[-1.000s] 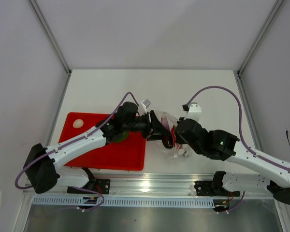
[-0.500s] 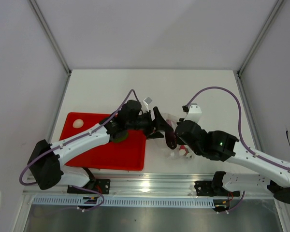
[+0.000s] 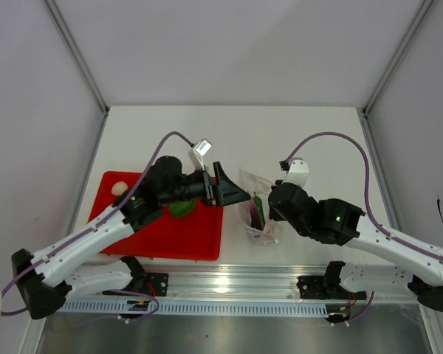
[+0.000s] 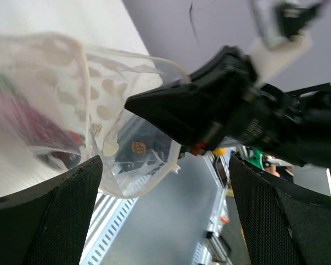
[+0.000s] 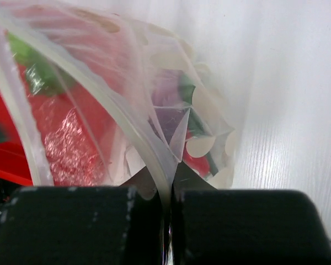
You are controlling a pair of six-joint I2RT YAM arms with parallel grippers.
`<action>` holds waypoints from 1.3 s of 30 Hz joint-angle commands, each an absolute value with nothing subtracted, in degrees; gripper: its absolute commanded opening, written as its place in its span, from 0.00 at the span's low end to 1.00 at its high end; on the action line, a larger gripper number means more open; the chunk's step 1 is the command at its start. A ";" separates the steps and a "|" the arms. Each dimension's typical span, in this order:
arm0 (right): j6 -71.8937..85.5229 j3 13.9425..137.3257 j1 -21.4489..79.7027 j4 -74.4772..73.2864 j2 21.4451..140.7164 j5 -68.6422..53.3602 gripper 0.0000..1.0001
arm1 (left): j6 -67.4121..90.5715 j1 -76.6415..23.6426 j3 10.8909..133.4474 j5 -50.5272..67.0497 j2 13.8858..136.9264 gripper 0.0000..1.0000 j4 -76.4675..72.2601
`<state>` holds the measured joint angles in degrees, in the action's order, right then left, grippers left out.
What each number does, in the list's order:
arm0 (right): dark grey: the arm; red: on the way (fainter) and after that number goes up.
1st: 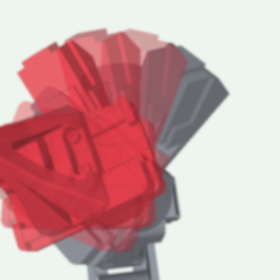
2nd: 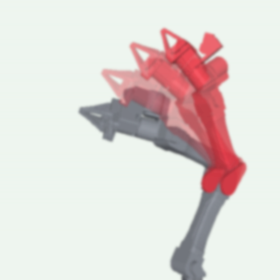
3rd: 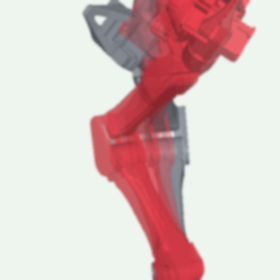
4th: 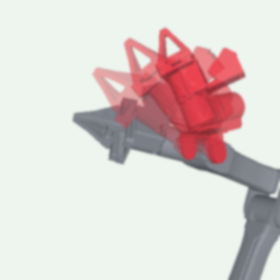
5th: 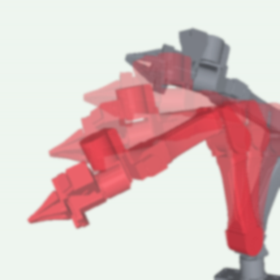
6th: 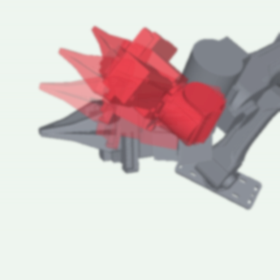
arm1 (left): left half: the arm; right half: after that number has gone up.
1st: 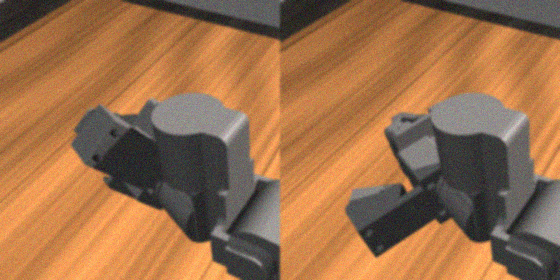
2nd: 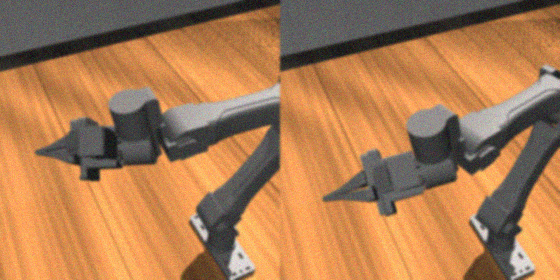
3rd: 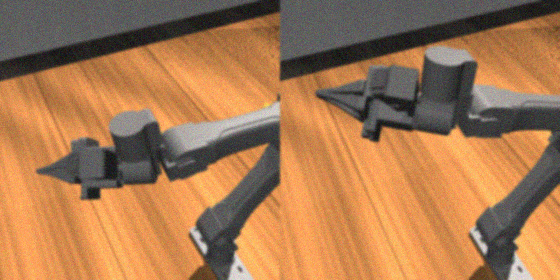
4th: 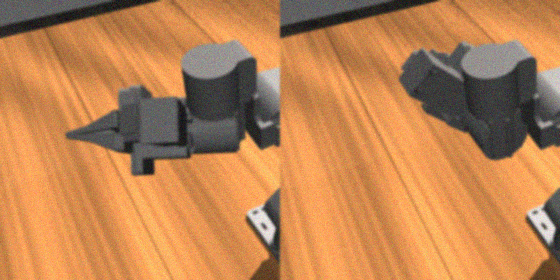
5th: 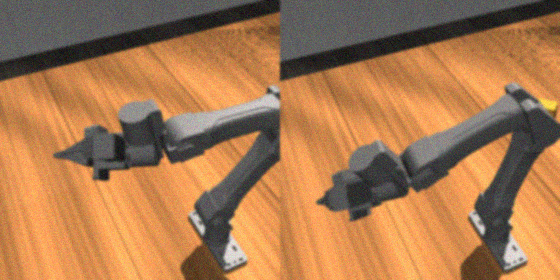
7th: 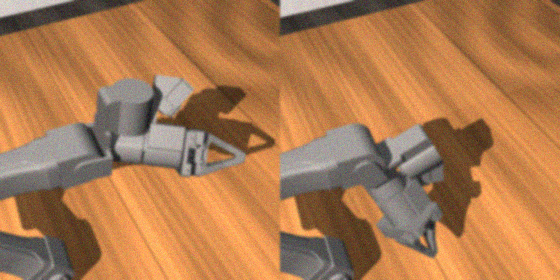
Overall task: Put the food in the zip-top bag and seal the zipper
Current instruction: Place the fake vegetable in the zipper food storage bag, then pick up the fake vegetable from the bin.
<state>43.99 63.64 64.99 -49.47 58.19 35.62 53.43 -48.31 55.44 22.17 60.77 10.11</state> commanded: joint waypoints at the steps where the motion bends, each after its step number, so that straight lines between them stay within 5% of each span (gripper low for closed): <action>1: 44.74 63.46 64.25 -49.48 57.92 37.53 0.00 | 47.03 -48.60 55.55 16.80 53.80 0.96 11.15; 10: 43.77 61.88 62.23 -49.66 57.48 35.60 0.00 | 42.63 -39.49 57.75 11.07 47.72 1.00 27.23; 17: 43.24 61.79 61.96 -49.40 57.66 34.54 0.00 | 48.07 -26.29 55.99 5.98 57.99 1.00 46.13; 39: 43.42 62.23 61.79 -50.27 56.78 34.63 0.00 | 56.61 -21.36 51.77 4.83 73.82 1.00 44.75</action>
